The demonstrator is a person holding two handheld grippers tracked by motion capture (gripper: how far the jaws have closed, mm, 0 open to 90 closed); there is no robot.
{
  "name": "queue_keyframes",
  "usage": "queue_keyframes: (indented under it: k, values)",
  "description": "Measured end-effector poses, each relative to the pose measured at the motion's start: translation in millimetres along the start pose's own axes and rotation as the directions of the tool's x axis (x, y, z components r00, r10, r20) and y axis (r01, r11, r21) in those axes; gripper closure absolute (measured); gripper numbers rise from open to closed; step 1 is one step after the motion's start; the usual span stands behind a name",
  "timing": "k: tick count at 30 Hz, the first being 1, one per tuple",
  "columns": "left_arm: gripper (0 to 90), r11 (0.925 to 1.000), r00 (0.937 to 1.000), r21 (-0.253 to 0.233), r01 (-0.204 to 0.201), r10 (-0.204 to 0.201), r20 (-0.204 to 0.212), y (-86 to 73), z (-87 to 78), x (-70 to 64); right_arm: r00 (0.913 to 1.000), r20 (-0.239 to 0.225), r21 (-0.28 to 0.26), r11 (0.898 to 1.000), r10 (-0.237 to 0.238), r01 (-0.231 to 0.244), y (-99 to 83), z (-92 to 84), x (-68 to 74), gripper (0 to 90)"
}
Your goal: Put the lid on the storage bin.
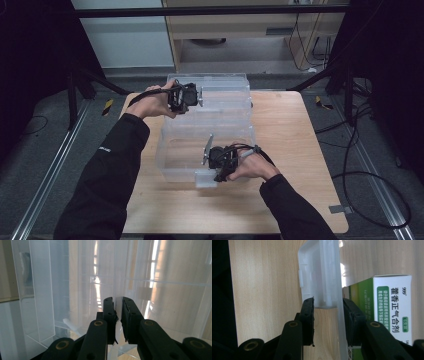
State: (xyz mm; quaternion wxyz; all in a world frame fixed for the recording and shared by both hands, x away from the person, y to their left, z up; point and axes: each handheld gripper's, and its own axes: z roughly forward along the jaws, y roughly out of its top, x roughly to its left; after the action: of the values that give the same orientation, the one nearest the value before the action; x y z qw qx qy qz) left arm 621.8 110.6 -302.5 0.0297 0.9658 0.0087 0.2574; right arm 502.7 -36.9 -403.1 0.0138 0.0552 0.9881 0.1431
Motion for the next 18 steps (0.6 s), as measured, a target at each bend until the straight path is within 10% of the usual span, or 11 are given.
queue_keyframes:
  k: [18]
  values:
    - [83.0, 0.999, 0.9992, -0.021, -0.04, 0.04, -0.001, 0.3, -17.5, -19.5, 0.9997, 0.018, -0.006, 1.0, 0.017, -0.017, -0.1, 0.4, 2.1, 64.7]
